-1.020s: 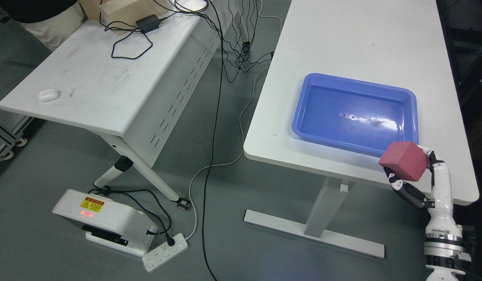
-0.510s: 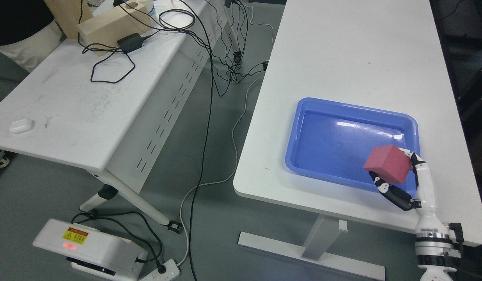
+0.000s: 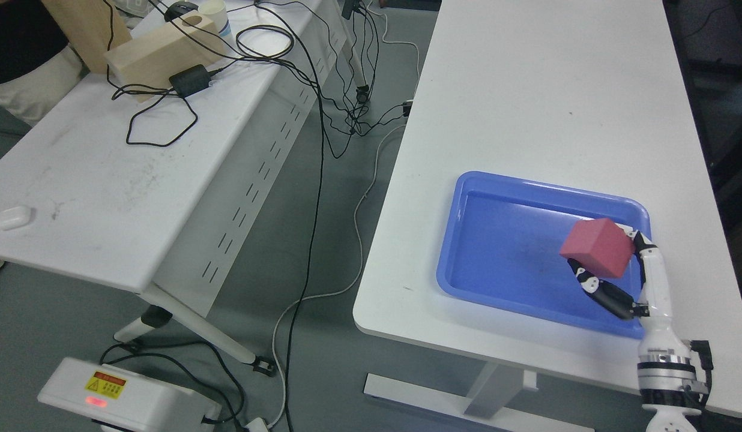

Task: Pick pink block from left shelf to tray
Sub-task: 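Lower the pink cube into the blue tray and open the right hand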

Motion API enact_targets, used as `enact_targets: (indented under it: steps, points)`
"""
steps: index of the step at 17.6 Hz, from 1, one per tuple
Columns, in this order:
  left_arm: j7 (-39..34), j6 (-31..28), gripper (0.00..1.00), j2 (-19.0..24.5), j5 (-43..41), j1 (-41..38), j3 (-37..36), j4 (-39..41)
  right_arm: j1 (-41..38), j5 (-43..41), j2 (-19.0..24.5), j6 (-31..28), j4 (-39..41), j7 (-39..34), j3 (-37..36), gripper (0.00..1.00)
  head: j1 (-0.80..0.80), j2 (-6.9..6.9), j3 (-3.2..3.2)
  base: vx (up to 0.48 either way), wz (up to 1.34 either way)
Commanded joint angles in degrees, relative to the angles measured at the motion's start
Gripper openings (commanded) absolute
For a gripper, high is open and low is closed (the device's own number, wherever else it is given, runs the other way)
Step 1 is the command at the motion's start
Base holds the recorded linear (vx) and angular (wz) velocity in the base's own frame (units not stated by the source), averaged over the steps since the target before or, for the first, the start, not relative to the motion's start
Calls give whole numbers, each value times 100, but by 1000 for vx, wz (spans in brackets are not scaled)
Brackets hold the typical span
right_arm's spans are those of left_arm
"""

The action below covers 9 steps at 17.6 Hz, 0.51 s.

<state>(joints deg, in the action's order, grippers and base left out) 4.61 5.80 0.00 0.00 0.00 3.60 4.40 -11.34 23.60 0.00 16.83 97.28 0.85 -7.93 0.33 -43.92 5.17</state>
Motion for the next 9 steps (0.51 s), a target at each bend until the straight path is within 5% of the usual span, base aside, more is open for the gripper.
enact_targets:
  steps: [1, 6, 9]
  points:
    - [-4, 0, 100, 100, -9, -53, 0, 0, -26, -426, -100, -5, 1, -58, 19, 68, 0, 0, 0, 42, 0]
    - [-4, -9, 100, 100, -9, -53, 0, 0, -62, -461, -100, 4, 1, -94, 19, 76, 0, 0, 0, 18, 2]
    - [-4, 0, 100, 100, -9, -53, 0, 0, -62, -637, -100, -4, 1, -94, 28, 95, 0, 0, 0, -7, 0]
